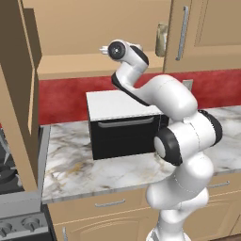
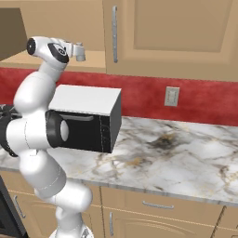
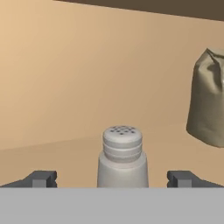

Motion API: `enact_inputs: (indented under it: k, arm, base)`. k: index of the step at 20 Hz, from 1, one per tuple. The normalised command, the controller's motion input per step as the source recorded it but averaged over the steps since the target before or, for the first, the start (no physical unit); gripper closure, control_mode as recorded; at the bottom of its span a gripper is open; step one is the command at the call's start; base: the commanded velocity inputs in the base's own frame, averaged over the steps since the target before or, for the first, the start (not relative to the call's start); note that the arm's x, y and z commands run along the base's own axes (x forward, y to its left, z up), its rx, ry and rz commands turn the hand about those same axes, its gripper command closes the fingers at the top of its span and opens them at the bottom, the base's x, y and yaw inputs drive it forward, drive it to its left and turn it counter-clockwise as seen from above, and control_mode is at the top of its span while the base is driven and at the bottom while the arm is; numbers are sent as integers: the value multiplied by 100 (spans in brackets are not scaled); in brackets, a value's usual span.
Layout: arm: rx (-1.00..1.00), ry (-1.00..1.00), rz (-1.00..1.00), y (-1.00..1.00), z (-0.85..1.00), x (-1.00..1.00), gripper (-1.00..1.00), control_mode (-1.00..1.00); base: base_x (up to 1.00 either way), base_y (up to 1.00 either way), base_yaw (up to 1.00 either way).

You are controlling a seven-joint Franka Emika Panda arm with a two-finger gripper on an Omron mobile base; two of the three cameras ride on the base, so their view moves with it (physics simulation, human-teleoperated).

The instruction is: The dining table condiment station is running low on shaker. Refill the condiment station by opening the cabinet and taking the shaker from the cabinet and placing it on the dining table.

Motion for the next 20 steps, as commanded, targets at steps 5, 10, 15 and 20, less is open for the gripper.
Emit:
enact_inputs:
  k: [5,10,15,20]
  arm:
    - [0,0,0,-5,0,10,-100,-100]
    - [0,0,0,-4,0,7,-100,-100]
    - [0,0,0,-10,-1,6,-100,-100]
    - [0,0,0,-9,-5,7,-100,-100]
  base:
    - [0,0,0]
    - [0,0,0]
    - [0,0,0]
    - [0,0,0]
